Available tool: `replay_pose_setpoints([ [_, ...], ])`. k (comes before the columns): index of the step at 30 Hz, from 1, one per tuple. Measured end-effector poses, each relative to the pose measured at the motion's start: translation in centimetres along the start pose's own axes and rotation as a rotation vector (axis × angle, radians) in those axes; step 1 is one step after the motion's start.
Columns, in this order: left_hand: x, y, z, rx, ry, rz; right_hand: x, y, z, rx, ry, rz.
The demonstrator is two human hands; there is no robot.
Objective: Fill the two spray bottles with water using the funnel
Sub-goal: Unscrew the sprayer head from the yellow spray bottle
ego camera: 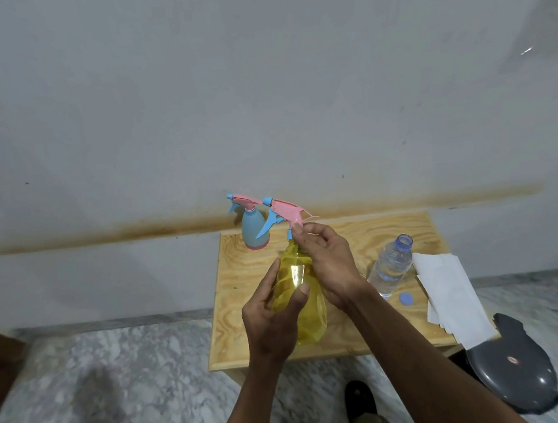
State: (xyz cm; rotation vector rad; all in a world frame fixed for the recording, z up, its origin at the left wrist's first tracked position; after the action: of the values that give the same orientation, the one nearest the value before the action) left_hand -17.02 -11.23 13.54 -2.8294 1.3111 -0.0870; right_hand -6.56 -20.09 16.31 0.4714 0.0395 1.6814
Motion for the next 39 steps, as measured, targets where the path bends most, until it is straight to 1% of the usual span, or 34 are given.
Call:
replay_pose_setpoints([
  [2, 0.0, -0.1, 0.1, -0.011, 0.015, -0.004, 0.1, -0.1, -0.1, -0.006, 0.003, -0.017],
  [6, -0.1, -0.2, 0.0, -0.022, 0.045, -0.003, 0.2, -0.1, -0.2, -0.020, 0.023, 0.014],
  [11, -0.3, -0.3, -0.2, -0.025, 0.057, -0.002, 0.6, -0.1, -0.6, -0.048, 0.057, -0.026],
  [16, -0.4, -0.4, -0.1, -0.018, 0.075, 0.006, 1.1, 0.1, -0.6, -0.090, 0.116, -0.022],
  [23, -0.6, -0.3, 0.0, -0.017, 0.094, -0.003, 1.5, 0.9, -0.3, -0.127, 0.076, -0.070],
  [26, -0.8, -0.3, -0.1, -0.010, 0.089, 0.004, 1.7, 1.1, -0.3, -0.160, 0.157, -0.085],
  [28, -0.8, -0.3, 0.0, -0.010, 0.070, 0.010, 1.7, 1.3, -0.2, -0.172, 0.166, -0.085],
  [31, -1.0, -0.3, 0.2, -0.023, 0.036, -0.006, 1.9, 1.3, -0.2, -0.168, 0.180, -0.098],
  [35, -1.3, -0.4, 0.5, -0.014, 0.016, -0.035, 2.2, 0.8, -0.4, -0.100, 0.191, -0.144],
  [39, -1.4, -0.5, 0.5, 0.009, -0.015, -0.023, 2.2, 0.4, -0.1, -0.116, 0.267, -0.177],
])
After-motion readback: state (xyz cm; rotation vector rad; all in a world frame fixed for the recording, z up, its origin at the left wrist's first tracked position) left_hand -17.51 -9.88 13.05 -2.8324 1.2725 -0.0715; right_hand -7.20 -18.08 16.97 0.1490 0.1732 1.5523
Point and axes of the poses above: each hand's wrist, its own y-axis away from the middle knuckle, its own x-axis out of the palm, z = x × y, the point moved 3 cm from there along -y, towards the middle knuckle, and after that the axes turned 7 degrees about -z, right-handed, at the moved point
